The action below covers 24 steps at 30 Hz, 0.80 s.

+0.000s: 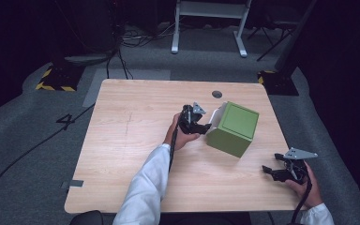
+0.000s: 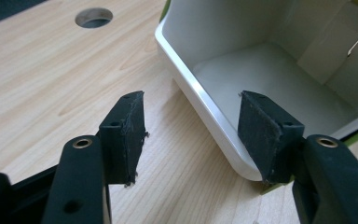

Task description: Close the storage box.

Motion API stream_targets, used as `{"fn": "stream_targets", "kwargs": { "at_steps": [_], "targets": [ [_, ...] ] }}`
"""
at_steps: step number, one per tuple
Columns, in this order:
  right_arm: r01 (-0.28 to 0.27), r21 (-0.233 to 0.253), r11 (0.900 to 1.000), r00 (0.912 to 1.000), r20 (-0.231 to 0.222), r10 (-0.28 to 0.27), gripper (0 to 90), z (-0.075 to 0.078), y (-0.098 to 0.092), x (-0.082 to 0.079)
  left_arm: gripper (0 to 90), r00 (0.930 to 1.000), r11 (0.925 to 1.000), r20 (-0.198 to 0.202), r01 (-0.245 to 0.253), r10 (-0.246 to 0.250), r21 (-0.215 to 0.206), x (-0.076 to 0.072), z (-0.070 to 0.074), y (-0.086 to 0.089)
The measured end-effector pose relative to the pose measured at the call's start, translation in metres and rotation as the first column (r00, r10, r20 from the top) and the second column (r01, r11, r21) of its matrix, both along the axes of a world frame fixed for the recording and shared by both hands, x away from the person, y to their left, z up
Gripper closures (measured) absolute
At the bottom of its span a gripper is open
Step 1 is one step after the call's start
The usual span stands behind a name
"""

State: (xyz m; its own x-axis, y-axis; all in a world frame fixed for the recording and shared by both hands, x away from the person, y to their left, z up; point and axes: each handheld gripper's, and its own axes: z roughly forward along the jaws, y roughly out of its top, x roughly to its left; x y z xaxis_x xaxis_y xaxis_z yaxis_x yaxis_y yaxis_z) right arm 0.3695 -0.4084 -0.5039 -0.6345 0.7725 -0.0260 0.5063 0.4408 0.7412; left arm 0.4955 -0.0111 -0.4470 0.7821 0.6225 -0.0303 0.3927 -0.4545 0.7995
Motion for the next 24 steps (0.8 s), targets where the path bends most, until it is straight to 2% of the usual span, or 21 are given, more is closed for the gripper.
{"fn": "stream_targets", "kwargs": {
  "at_steps": [13, 19, 22, 24],
  "targets": [
    [0.0, -0.001, 1.0, 1.0, 0.001, 0.0, 15.0, 0.0, 0.0, 0.0, 37.7, 0.9993, 0.9979, 0.036, -0.013, 0.011, 0.064, -0.005, 0.013, 0.017],
    [0.001, -0.001, 1.0, 1.0, 0.001, -0.001, 15.0, 0.0, 0.0, 0.0, 34.3, 0.9985, 0.9941, 0.051, -0.026, 0.021, 0.105, -0.013, 0.018, 0.03],
    [0.001, -0.001, 1.0, 1.0, 0.001, -0.001, 15.0, 0.0, 0.0, 0.0, 34.4, 0.9979, 0.9891, 0.063, -0.025, 0.016, 0.145, -0.018, 0.021, 0.038],
    [0.001, -0.001, 1.0, 1.0, 0.001, -0.001, 15.0, 0.0, 0.0, 0.0, 34.3, 0.9975, 0.9873, 0.068, -0.028, 0.017, 0.157, -0.021, 0.023, 0.043]
  ]
}}
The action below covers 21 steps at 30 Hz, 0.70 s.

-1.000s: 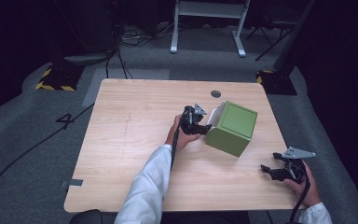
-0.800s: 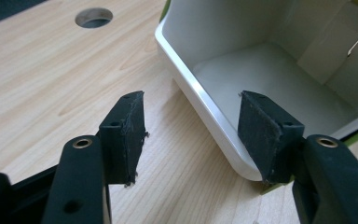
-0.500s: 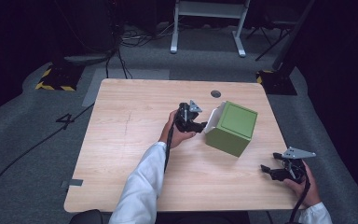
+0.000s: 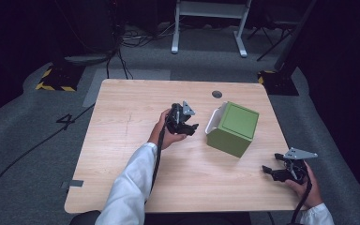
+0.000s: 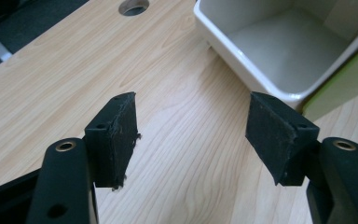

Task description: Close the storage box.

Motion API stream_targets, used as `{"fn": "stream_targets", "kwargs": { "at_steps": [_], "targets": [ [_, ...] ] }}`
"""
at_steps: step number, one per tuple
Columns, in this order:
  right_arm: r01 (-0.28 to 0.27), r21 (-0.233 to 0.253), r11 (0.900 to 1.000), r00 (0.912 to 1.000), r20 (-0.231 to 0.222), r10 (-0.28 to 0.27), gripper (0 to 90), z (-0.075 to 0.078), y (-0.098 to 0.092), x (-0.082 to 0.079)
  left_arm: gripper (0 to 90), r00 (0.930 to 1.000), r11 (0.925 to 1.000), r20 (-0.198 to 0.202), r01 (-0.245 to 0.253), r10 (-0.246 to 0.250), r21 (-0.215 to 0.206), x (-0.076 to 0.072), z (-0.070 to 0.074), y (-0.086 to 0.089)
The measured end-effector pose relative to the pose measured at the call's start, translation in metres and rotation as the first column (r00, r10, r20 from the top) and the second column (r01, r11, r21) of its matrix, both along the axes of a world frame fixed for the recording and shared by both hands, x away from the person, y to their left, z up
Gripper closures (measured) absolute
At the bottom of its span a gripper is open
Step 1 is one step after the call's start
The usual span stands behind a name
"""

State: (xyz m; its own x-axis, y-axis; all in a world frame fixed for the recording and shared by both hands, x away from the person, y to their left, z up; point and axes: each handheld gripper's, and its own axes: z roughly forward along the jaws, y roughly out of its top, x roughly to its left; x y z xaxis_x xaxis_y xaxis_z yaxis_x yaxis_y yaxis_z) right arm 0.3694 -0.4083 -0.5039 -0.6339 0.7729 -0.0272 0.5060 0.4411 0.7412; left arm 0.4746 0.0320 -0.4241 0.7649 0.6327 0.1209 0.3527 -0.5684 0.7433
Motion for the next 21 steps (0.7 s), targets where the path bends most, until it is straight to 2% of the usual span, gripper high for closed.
{"fn": "stream_targets", "kwargs": {
  "at_steps": [3, 5, 7, 13, 19, 21],
  "targets": [
    [0.0, 0.001, 1.0, 1.0, -0.001, 0.0, 15.0, 0.0, 0.0, 0.0, 33.4, 1.0, 0.9998, 0.008, -0.002, 0.002, 0.022, -0.005, 0.002, 0.007],
    [0.0, 0.0, 1.0, 1.0, -0.001, 0.0, 15.0, 0.0, 0.0, 0.0, 32.3, 0.9999, 0.9984, 0.015, 0.0, -0.001, 0.056, -0.008, 0.002, 0.01],
    [0.0, 0.001, 1.0, 1.0, -0.001, 0.0, 14.9, 0.0, 0.0, 0.0, 30.2, 0.9998, 0.9974, 0.018, -0.004, 0.003, 0.072, -0.011, 0.002, 0.013],
    [0.001, 0.0, 1.0, 1.0, -0.001, -0.001, 14.9, 0.0, 0.0, 0.0, 25.4, 0.9997, 0.9942, 0.022, -0.001, -0.001, 0.107, -0.019, 0.002, 0.019],
    [0.001, 0.0, 1.0, 1.0, 0.0, -0.001, 14.9, 0.0, 0.0, 0.0, 19.6, 1.0, 0.9881, 0.007, -0.007, 0.006, 0.154, -0.028, -0.001, 0.026],
    [0.001, 0.0, 1.0, 1.0, -0.001, -0.001, 14.8, 0.0, 0.0, 0.0, 19.2, 0.9998, 0.9874, 0.016, -0.01, 0.007, 0.158, -0.032, -0.002, 0.029]
  ]
}}
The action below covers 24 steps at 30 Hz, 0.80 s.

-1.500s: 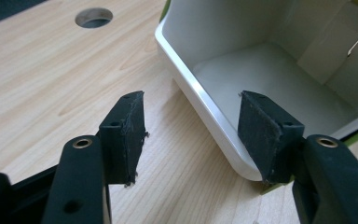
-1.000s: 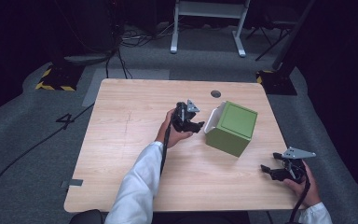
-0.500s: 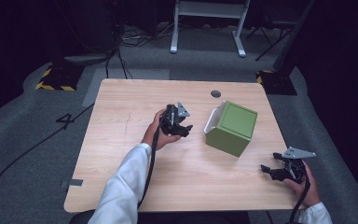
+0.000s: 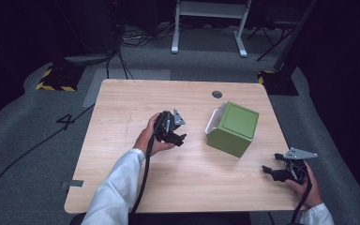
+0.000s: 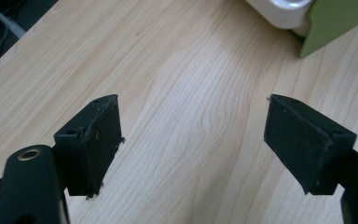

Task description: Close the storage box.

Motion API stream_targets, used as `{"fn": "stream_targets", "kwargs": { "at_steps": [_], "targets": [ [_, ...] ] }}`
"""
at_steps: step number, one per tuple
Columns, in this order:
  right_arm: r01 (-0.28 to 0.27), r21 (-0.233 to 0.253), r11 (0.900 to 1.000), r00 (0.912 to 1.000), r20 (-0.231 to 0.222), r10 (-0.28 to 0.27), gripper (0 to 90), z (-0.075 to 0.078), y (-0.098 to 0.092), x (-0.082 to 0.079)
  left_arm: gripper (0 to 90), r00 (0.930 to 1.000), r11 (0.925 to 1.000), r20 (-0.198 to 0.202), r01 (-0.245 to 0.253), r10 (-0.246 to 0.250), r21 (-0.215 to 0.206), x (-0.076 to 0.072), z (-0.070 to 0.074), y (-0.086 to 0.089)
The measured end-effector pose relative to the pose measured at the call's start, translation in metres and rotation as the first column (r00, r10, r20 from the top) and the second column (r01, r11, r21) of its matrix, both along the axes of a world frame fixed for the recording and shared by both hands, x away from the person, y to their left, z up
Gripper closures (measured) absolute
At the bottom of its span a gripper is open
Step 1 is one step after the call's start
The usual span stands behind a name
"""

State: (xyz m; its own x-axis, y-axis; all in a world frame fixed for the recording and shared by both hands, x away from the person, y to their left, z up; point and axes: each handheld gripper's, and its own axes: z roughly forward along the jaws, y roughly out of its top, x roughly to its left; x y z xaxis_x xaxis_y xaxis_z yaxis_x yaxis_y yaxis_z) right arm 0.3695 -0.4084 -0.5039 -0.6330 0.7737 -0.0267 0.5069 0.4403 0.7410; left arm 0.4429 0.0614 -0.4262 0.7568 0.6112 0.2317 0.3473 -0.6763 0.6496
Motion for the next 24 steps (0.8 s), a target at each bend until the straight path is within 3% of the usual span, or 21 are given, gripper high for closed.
{"fn": "stream_targets", "kwargs": {
  "at_steps": [5, 12, 24],
  "targets": [
    [0.0, -0.001, 1.0, 1.0, 0.001, 0.0, 14.9, 0.0, 0.0, 0.0, 17.2, 1.0, 1.0, -0.004, 0.002, -0.002, -0.004, -0.008, -0.004, 0.01],
    [0.0, 0.0, 1.0, 1.0, 0.0, 0.0, 14.9, 0.0, 0.0, 0.0, 17.2, 0.9997, 0.9991, 0.023, 0.007, -0.008, 0.041, -0.019, -0.013, 0.026],
    [0.002, 0.0, 1.0, 1.0, -0.001, -0.002, 14.8, 0.0, 0.0, 0.0, 17.9, 0.9994, 0.9973, 0.017, -0.03, 0.029, 0.067, -0.033, -0.024, 0.055]
  ]
}}
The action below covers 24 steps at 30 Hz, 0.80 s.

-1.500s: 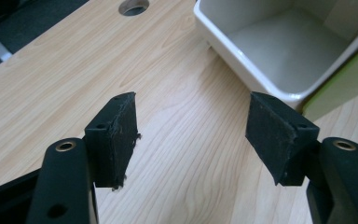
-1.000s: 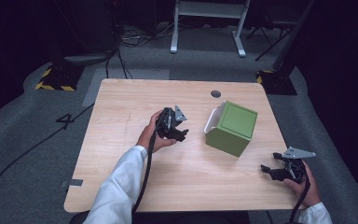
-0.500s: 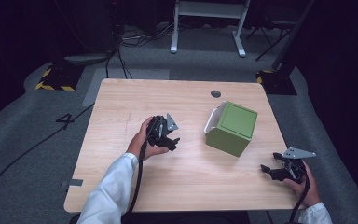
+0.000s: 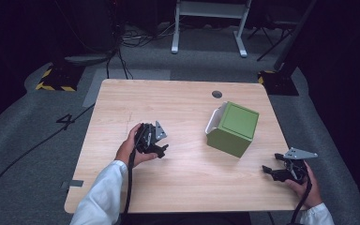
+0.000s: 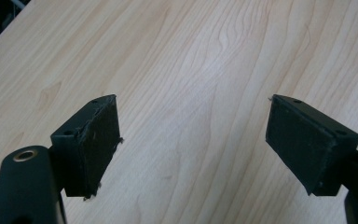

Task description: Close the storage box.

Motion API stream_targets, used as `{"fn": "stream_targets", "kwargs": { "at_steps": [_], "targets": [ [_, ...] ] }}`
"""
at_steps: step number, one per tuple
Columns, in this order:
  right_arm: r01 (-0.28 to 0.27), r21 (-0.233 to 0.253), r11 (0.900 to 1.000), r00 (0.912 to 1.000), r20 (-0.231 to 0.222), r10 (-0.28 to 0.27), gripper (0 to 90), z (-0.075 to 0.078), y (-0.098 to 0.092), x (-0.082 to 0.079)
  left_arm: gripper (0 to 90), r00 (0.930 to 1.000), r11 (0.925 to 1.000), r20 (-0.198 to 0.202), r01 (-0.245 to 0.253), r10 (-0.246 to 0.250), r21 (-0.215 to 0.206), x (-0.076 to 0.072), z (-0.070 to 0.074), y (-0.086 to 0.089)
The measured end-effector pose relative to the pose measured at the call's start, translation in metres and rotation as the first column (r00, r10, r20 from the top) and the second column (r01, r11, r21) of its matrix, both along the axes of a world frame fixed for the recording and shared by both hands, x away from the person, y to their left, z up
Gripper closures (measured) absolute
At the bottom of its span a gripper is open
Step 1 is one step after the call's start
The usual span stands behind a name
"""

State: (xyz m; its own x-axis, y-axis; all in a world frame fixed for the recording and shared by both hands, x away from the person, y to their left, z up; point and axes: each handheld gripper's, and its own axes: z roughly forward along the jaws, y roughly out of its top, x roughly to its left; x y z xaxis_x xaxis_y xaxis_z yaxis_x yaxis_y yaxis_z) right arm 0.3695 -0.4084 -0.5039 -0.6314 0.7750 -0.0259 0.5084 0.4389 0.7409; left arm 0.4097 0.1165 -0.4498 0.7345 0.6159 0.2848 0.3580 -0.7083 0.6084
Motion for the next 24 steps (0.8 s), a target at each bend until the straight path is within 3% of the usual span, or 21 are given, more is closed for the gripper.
{"fn": "stream_targets", "kwargs": {
  "at_steps": [12, 17, 24],
  "targets": [
    [0.001, 0.002, 1.0, 1.0, -0.002, -0.001, 14.8, 0.0, 0.0, 0.0, 18.4, 0.9993, 0.9985, -0.006, -0.037, 0.038, 0.041, -0.019, -0.014, 0.029],
    [0.004, 0.003, 1.0, 1.0, -0.003, -0.004, 14.8, 0.0, 0.0, 0.0, 18.4, 0.9979, 0.9972, -0.027, -0.057, 0.058, 0.049, -0.024, -0.021, 0.042],
    [0.006, 0.003, 1.0, 1.0, -0.005, -0.006, 14.7, 0.0, 0.0, 0.001, 17.8, 0.9935, 0.9943, -0.048, -0.101, 0.103, 0.033, -0.035, -0.031, 0.068]
  ]
}}
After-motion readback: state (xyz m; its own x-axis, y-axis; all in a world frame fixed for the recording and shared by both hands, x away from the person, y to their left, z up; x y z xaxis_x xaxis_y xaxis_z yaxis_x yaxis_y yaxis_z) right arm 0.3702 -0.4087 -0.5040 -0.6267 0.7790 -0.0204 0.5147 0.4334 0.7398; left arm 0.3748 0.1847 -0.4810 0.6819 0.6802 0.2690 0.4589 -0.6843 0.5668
